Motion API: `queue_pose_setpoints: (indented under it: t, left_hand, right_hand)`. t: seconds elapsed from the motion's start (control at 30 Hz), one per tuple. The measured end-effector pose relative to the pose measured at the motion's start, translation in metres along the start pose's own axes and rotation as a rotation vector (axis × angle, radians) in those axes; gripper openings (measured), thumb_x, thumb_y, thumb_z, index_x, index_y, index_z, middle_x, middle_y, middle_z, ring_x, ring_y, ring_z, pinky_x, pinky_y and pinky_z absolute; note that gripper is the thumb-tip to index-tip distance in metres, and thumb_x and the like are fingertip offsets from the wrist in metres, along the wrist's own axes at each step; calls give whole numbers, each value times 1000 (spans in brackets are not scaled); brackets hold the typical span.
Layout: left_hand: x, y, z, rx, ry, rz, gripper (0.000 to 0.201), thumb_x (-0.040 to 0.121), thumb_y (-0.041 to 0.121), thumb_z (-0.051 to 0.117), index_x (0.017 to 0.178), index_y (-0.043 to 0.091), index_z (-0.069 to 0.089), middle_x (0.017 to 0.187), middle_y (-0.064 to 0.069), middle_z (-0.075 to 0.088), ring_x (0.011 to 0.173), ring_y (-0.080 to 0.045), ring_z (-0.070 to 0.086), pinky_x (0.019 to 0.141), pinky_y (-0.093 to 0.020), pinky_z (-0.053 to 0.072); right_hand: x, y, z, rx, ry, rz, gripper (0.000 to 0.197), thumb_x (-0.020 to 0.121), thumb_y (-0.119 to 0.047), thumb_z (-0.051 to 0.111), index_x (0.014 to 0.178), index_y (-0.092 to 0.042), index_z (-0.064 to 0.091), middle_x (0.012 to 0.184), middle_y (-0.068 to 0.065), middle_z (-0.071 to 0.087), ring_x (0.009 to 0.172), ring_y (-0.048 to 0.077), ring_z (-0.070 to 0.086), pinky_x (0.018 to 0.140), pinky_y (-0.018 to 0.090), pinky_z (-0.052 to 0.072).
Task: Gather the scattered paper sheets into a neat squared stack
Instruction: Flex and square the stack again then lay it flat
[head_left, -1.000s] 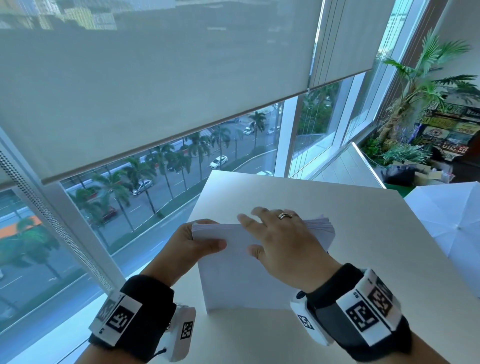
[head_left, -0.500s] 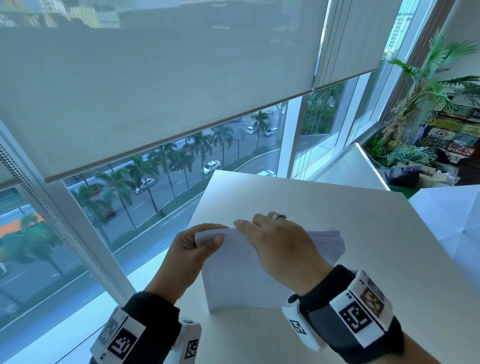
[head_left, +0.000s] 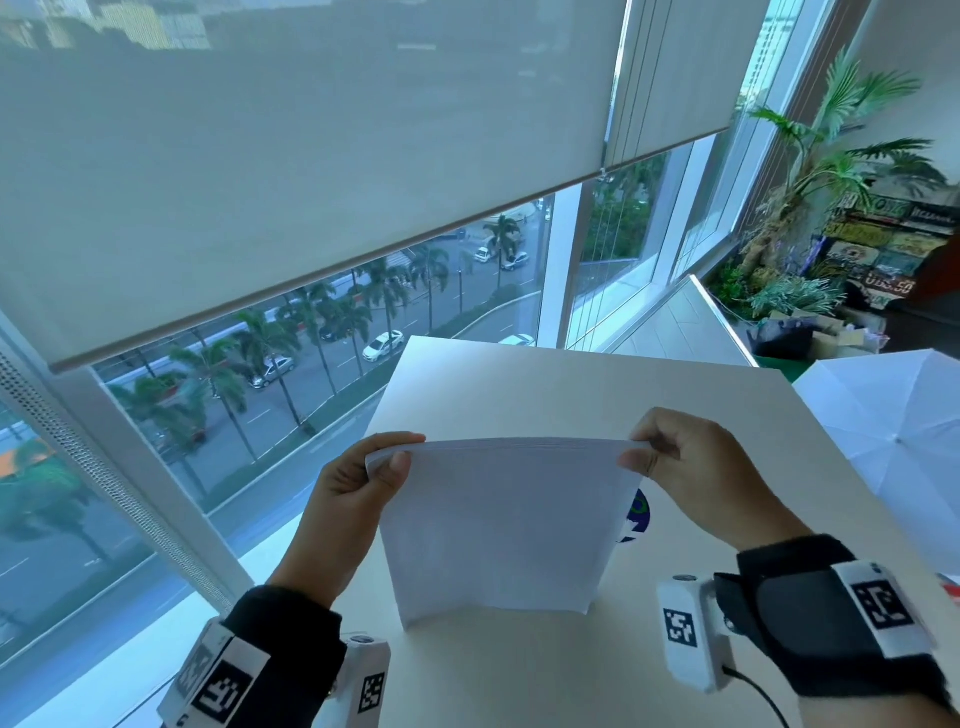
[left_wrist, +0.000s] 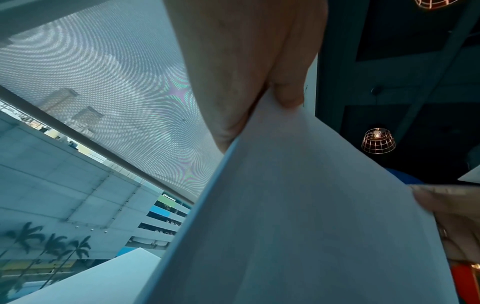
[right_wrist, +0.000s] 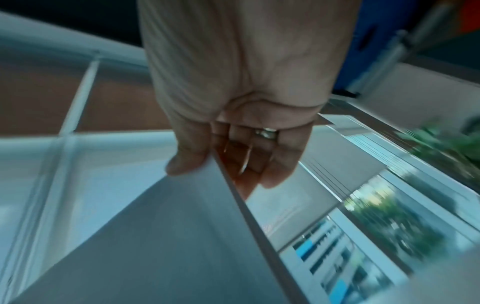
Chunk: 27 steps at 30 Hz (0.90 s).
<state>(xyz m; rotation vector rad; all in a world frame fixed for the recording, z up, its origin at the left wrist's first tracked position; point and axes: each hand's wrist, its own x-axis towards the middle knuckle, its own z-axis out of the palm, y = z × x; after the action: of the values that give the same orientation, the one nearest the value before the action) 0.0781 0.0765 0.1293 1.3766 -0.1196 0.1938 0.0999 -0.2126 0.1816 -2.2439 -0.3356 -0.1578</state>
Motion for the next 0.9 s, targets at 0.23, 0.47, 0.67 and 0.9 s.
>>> queue_pose_setpoints:
  t: [0.23, 0.47, 0.67, 0.9]
  left_hand:
    - [-7, -1, 6, -18, 12, 6, 22, 67, 32, 74, 84, 22, 67, 67, 12, 69, 61, -1, 59, 57, -11, 48]
    - [-18, -23, 10, 290, 121, -124, 19, 83, 4, 62, 76, 21, 68, 58, 18, 70, 69, -14, 62, 57, -10, 49]
    - [-18, -9, 28, 343, 192, -42, 22, 84, 2, 60, 71, 19, 66, 61, 11, 67, 60, -9, 58, 53, -11, 44]
    - [-21, -20, 31, 341, 197, -79, 23, 82, 5, 63, 72, 25, 66, 59, 20, 70, 57, 0, 61, 56, -11, 48]
  right_hand:
    - [-11, 31, 44, 631, -175, 268, 47, 48, -30, 84, 88, -19, 63, 70, -13, 74, 66, -3, 67, 56, 8, 49]
    - [-21, 26, 73, 599, -6, 410, 21, 85, 0, 59, 72, -16, 65, 78, 5, 66, 70, 17, 61, 65, 24, 50]
    - [-19, 13, 65, 598, 177, 366, 18, 84, -1, 60, 71, -13, 64, 74, 7, 64, 67, 19, 59, 61, 24, 47]
    - [-28, 18, 66, 615, 158, 422, 19, 83, -1, 61, 73, -17, 64, 77, 5, 66, 73, 26, 61, 65, 32, 47]
